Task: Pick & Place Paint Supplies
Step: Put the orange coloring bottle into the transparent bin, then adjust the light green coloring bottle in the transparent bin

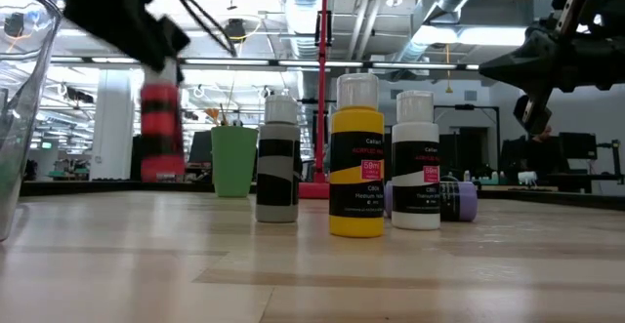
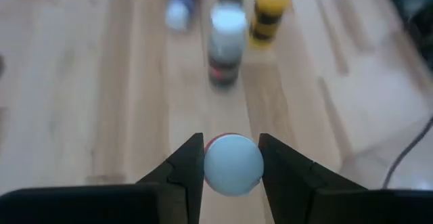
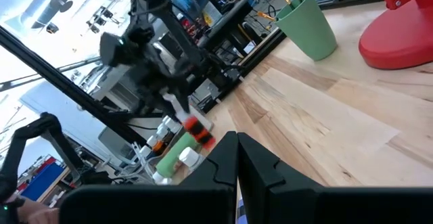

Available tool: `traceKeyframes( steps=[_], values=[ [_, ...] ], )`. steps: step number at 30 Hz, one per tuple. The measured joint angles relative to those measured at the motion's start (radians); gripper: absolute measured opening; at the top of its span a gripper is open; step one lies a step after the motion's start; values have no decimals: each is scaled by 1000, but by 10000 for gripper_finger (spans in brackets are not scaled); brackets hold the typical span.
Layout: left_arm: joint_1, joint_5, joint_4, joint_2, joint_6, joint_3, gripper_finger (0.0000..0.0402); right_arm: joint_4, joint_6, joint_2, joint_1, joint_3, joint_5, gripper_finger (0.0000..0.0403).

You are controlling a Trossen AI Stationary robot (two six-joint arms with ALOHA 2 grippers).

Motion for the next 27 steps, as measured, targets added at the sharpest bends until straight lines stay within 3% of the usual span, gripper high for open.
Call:
traceKeyframes(
  steps=[7, 13, 23, 27],
  values=[
    [-1, 14, 23, 111, 33, -9, 111, 3, 0, -1, 0, 0, 0, 0],
    [-4, 13, 33, 125, 84, -7, 141, 3, 0, -1, 0, 0, 0, 0],
    [-11, 50, 37, -17, 173, -7, 237, 4, 0, -1, 0, 0, 0, 0],
    [-48, 52, 29, -82, 197, 20, 256, 3, 0, -1, 0, 0, 0, 0]
  ],
)
